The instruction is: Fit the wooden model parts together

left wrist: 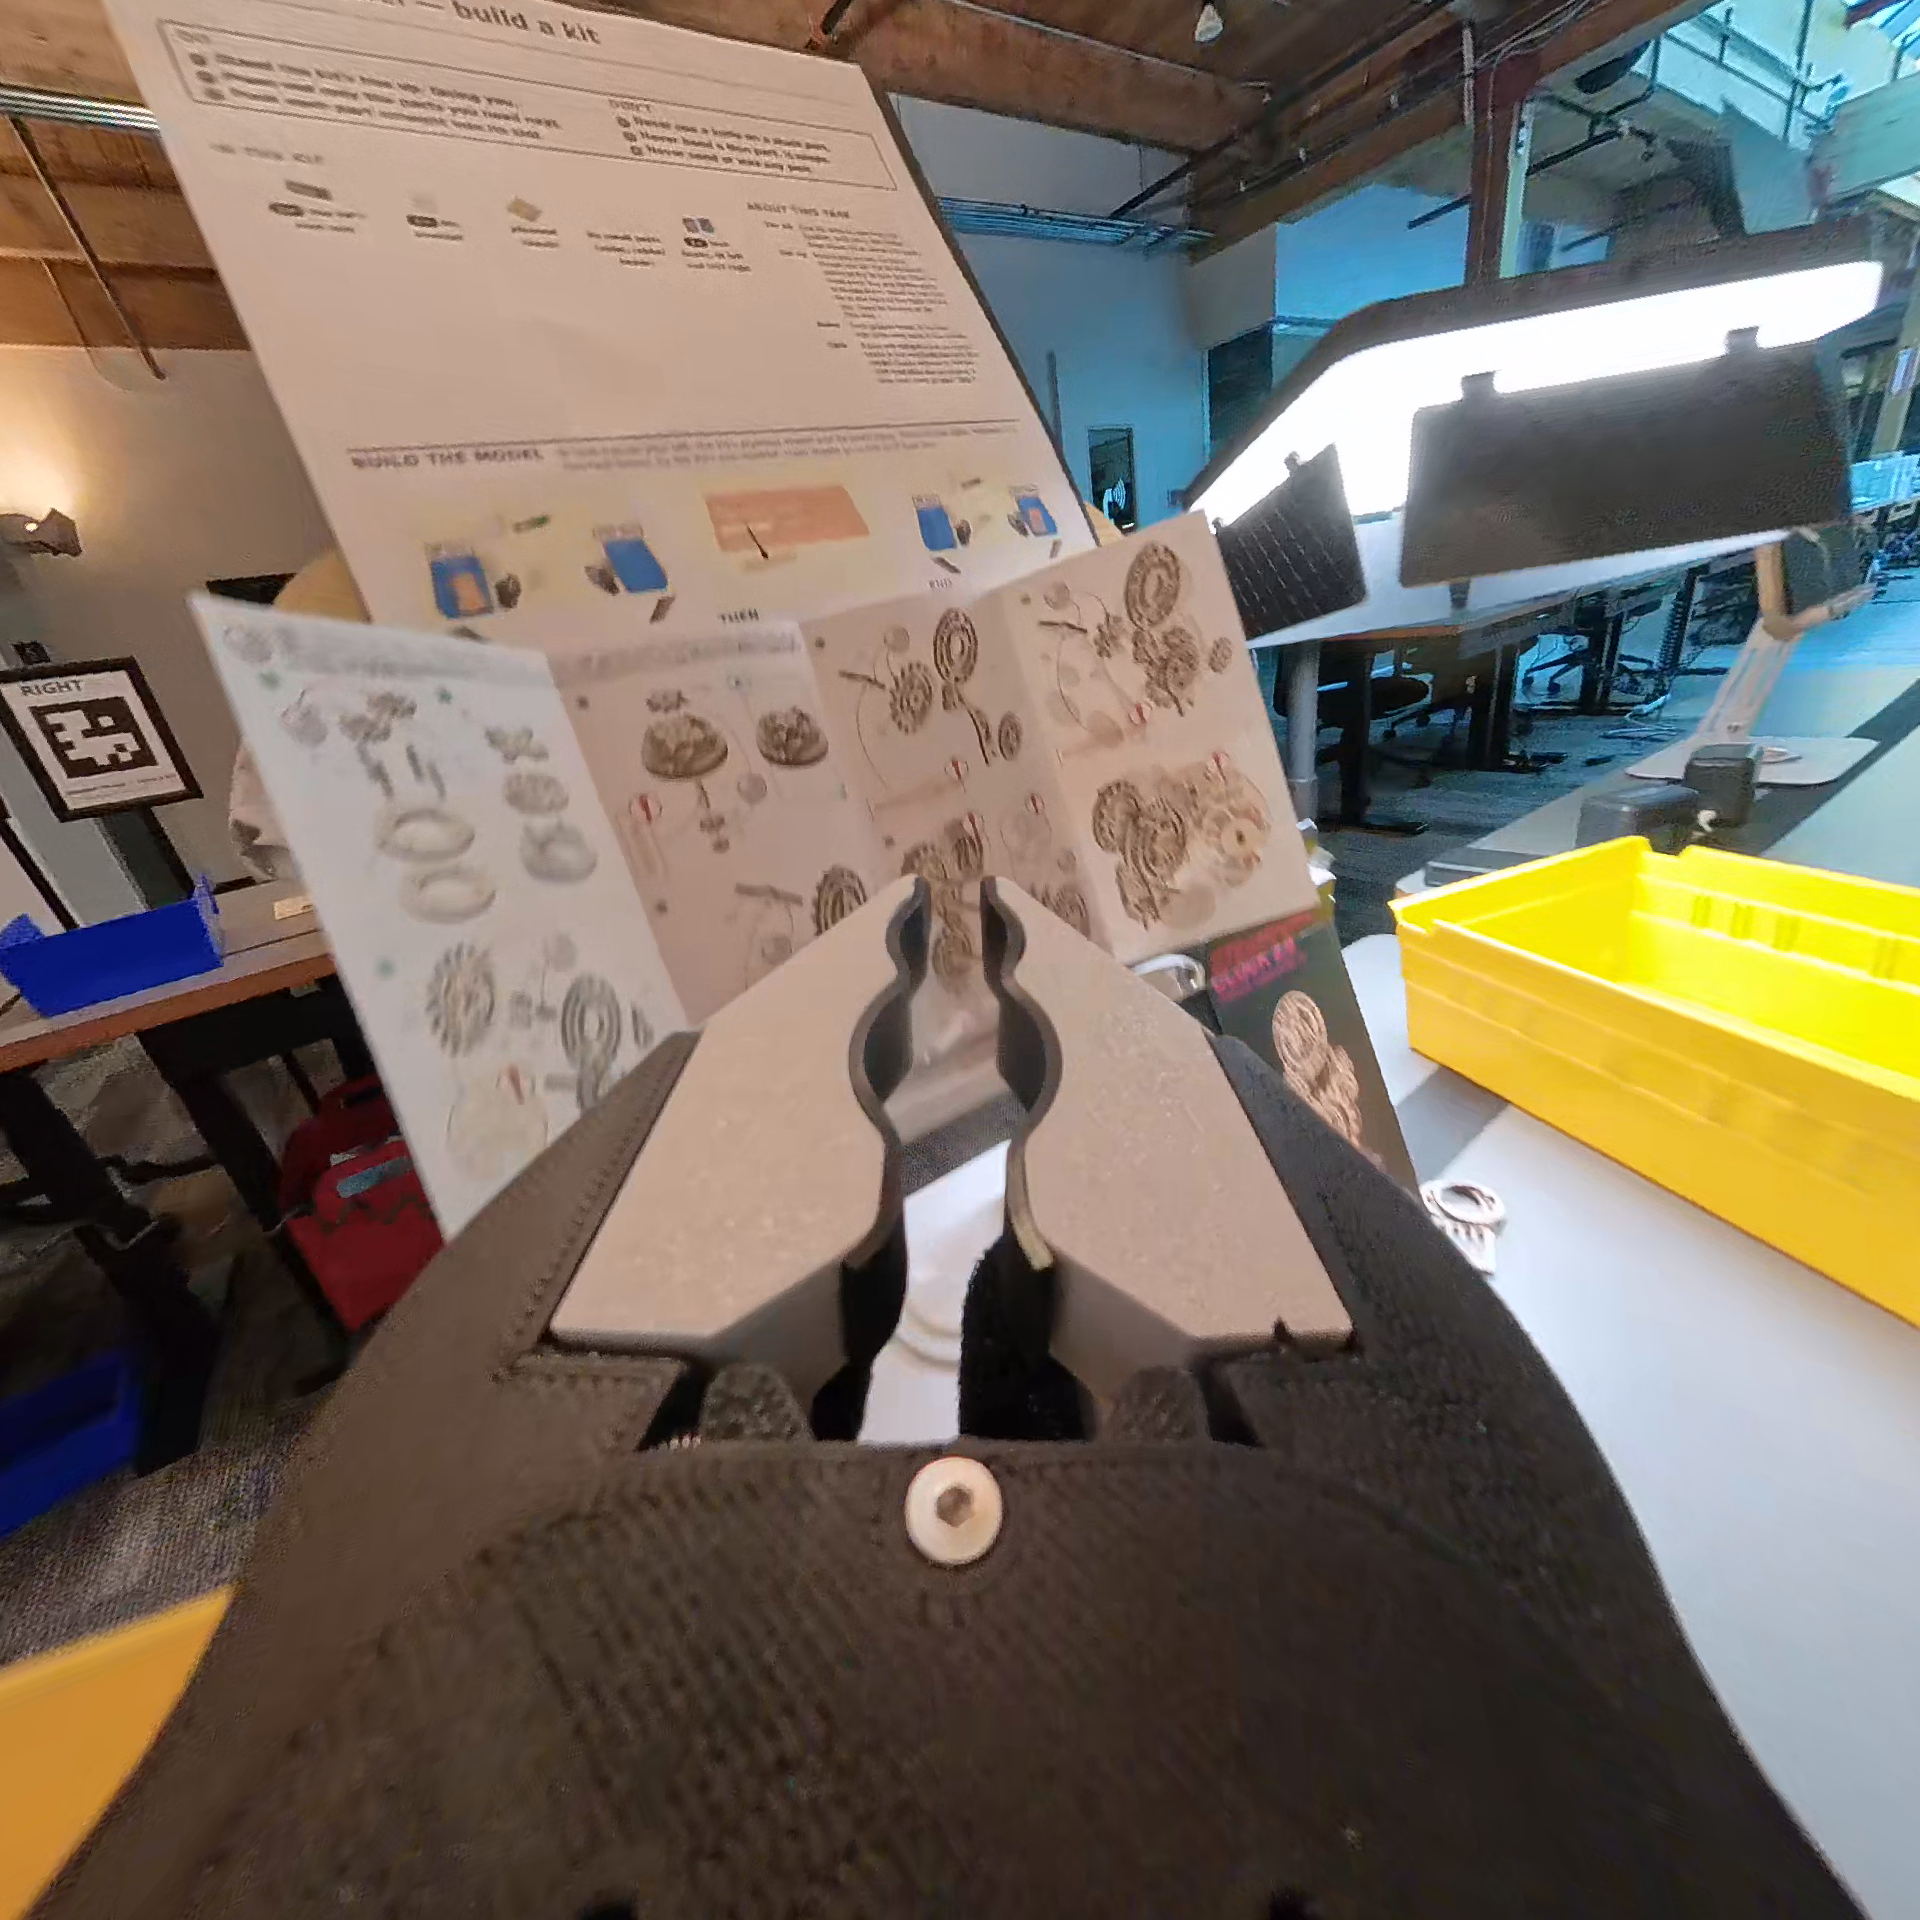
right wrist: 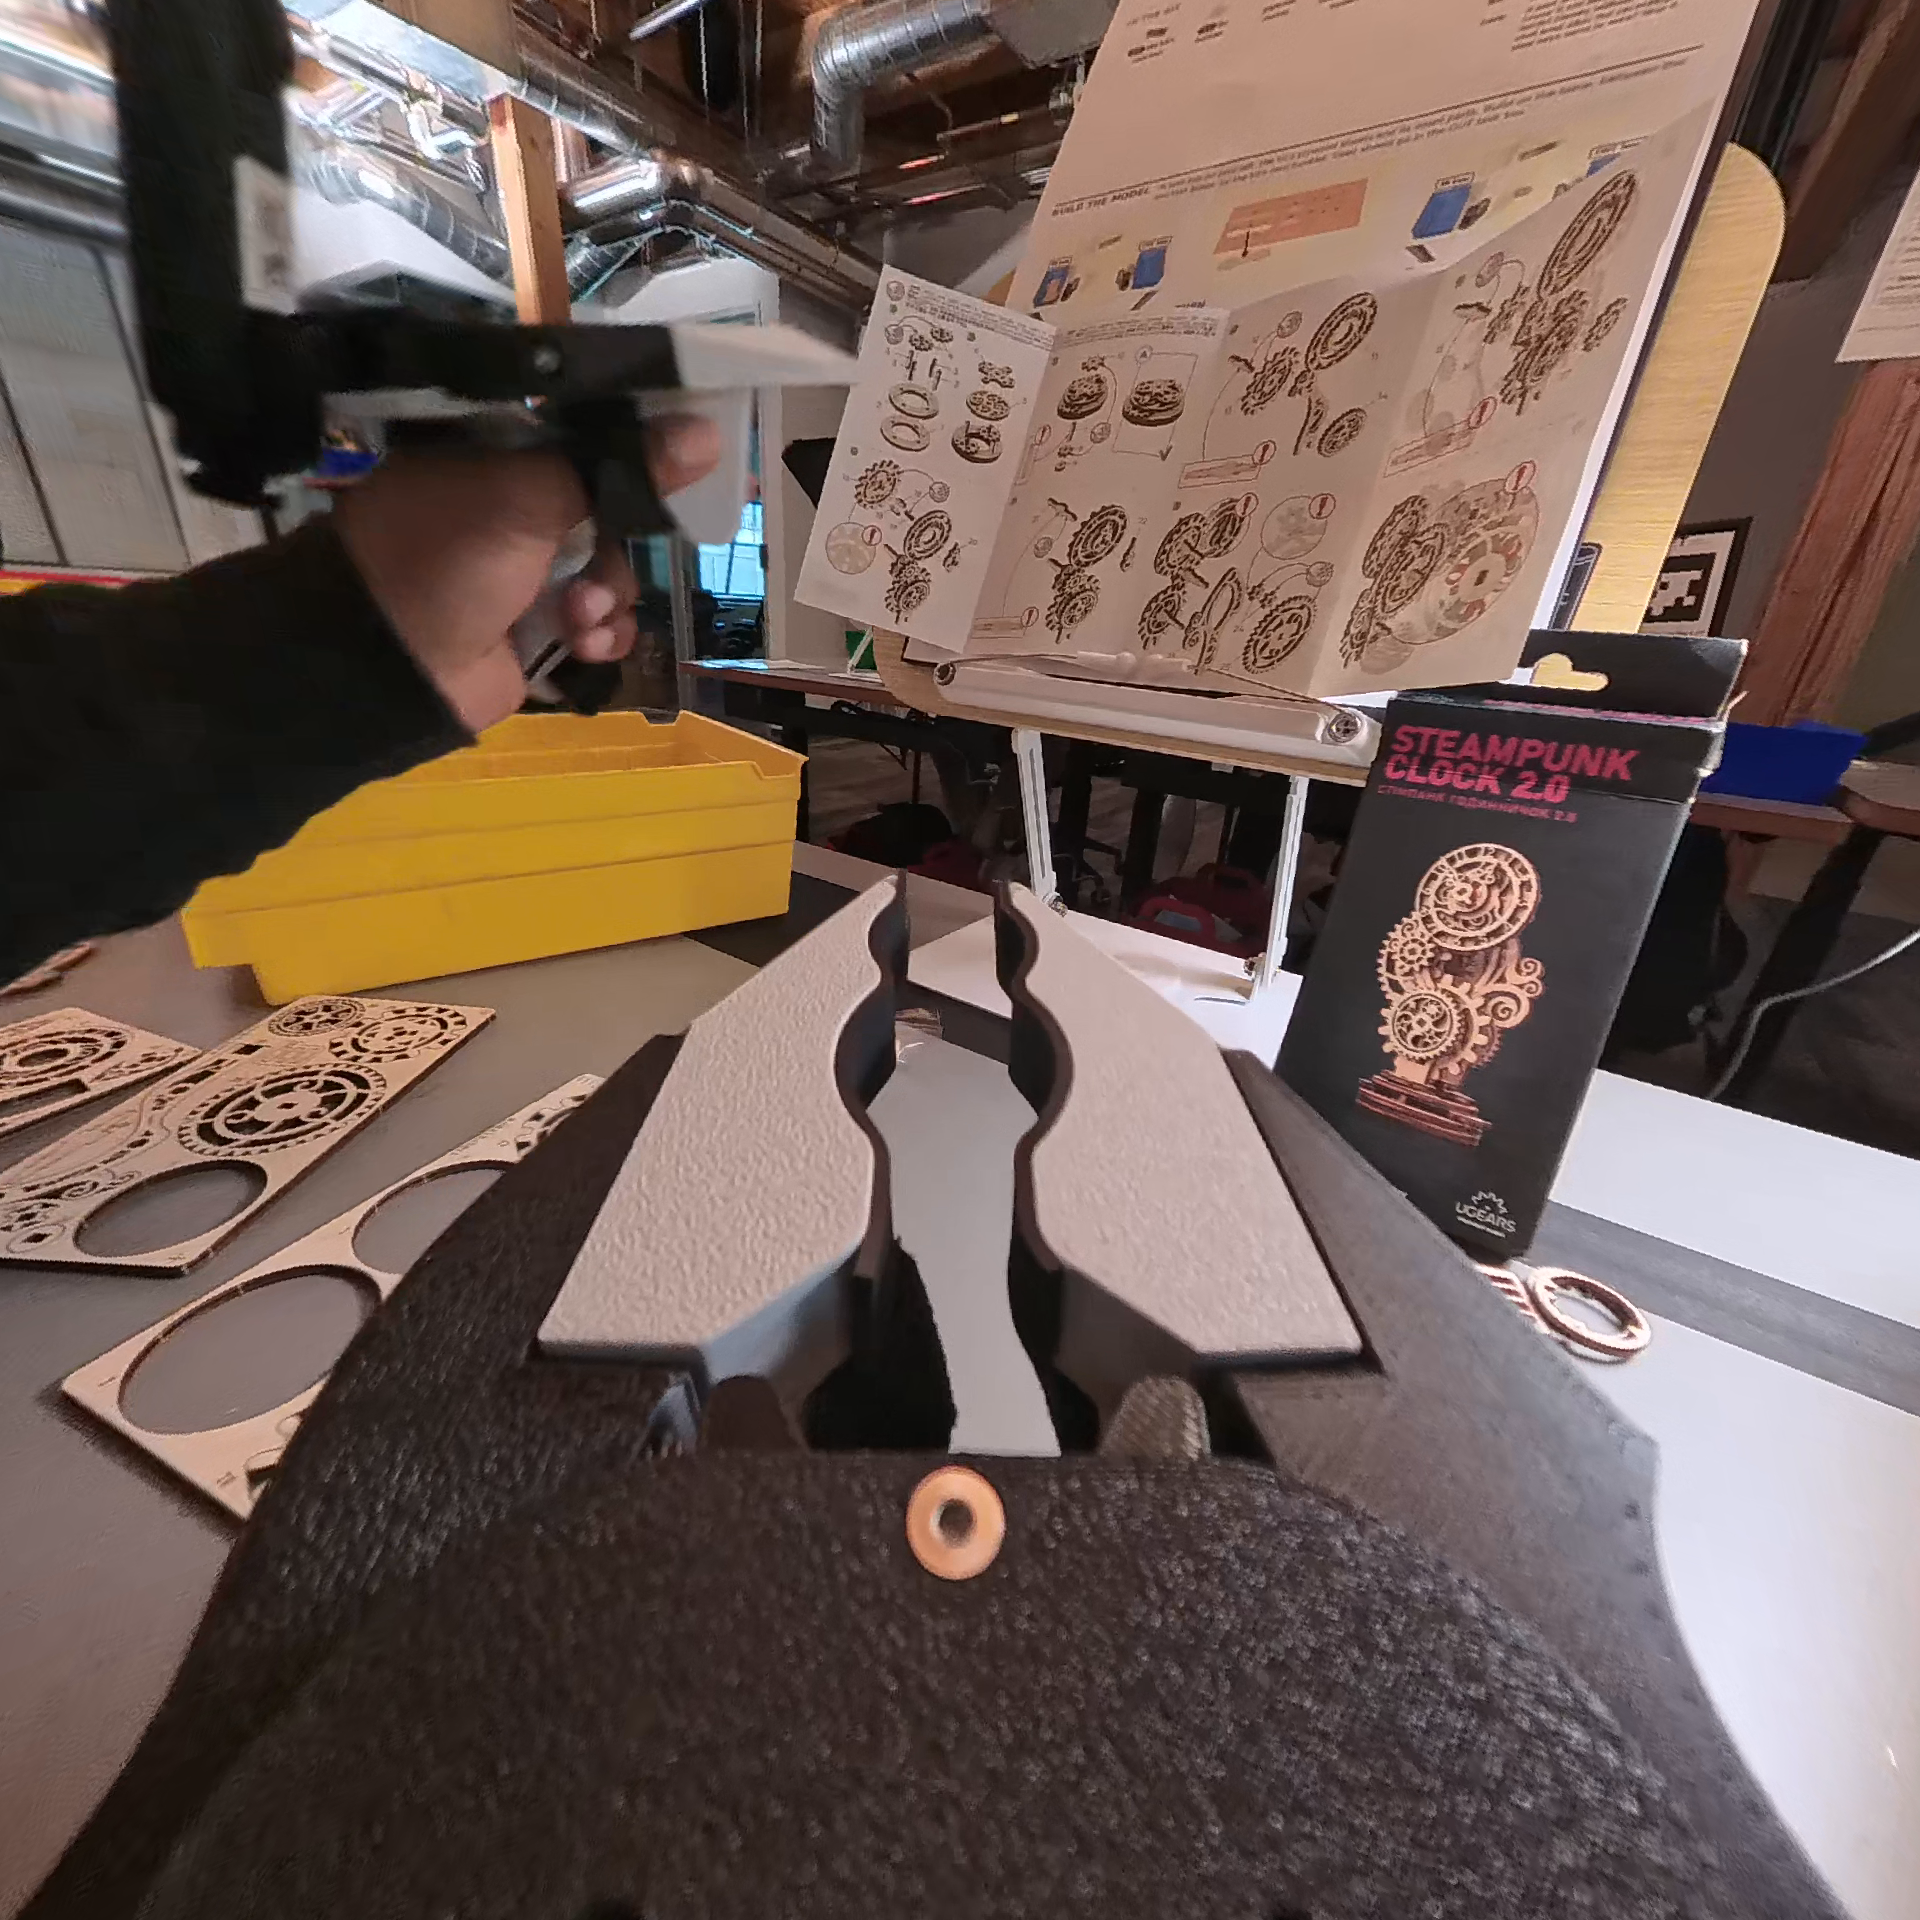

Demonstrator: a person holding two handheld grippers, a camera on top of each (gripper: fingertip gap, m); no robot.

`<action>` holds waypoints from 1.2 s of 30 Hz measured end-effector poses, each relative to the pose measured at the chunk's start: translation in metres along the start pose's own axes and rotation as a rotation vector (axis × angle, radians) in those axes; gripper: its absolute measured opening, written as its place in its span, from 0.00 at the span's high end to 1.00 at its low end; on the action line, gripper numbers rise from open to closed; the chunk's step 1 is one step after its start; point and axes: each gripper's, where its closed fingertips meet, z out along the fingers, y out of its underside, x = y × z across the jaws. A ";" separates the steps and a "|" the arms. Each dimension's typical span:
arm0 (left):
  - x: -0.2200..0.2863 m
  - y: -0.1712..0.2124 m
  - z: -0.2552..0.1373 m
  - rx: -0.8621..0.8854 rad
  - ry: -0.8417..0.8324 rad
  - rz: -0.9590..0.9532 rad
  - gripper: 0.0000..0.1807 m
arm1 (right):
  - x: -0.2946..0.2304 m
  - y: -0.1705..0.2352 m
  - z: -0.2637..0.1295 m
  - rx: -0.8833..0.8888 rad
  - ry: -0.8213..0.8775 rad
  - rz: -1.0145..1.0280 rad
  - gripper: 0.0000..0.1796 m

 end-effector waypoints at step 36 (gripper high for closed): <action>-0.015 0.022 0.154 -0.208 -0.059 0.104 0.95 | -0.018 0.031 0.020 -0.111 -0.080 -0.085 0.93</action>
